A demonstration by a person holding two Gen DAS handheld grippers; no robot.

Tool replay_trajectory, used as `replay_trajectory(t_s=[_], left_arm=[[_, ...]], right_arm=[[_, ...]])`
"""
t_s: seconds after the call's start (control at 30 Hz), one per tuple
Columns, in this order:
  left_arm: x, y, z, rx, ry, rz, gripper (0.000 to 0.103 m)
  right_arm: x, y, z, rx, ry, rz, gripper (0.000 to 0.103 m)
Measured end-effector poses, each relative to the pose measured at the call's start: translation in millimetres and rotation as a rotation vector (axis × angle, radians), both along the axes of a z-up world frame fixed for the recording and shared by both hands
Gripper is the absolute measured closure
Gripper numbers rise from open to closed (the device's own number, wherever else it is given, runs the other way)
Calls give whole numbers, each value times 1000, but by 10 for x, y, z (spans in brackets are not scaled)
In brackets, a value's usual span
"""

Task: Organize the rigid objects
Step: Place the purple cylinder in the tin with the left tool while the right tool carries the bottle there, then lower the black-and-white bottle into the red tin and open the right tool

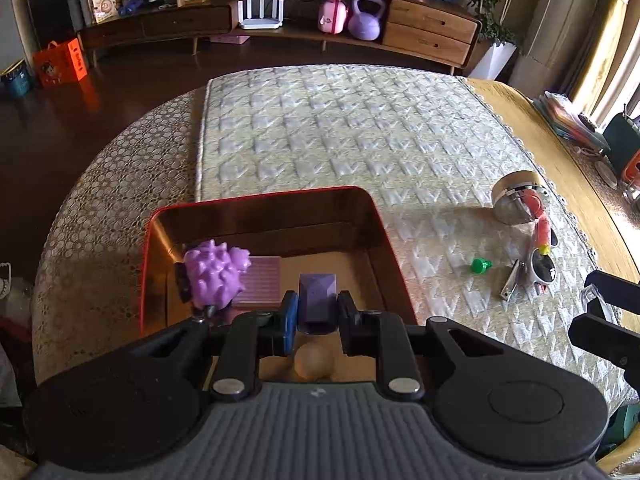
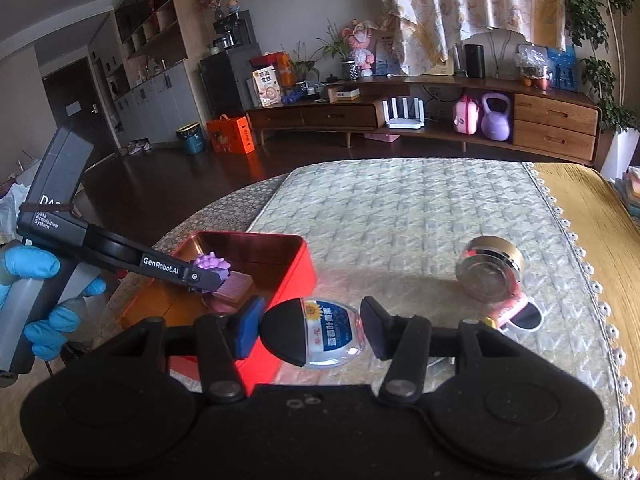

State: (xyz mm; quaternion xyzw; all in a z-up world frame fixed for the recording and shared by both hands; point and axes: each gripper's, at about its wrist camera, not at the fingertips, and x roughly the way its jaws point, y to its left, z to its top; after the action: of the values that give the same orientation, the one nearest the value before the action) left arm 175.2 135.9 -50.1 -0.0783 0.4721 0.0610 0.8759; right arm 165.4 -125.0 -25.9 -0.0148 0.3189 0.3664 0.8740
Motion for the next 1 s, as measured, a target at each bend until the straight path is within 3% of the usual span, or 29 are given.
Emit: replay_trajectory(t_s=[0.4,1.0], left_arm=[[-225,339,-258,1,49,14,82],[-300,445,-517,13,66,-6,82]], right_arm=[[-16,867,-113,-138,-77,135,51],[373,1707,-594,-309,-31,214,51]])
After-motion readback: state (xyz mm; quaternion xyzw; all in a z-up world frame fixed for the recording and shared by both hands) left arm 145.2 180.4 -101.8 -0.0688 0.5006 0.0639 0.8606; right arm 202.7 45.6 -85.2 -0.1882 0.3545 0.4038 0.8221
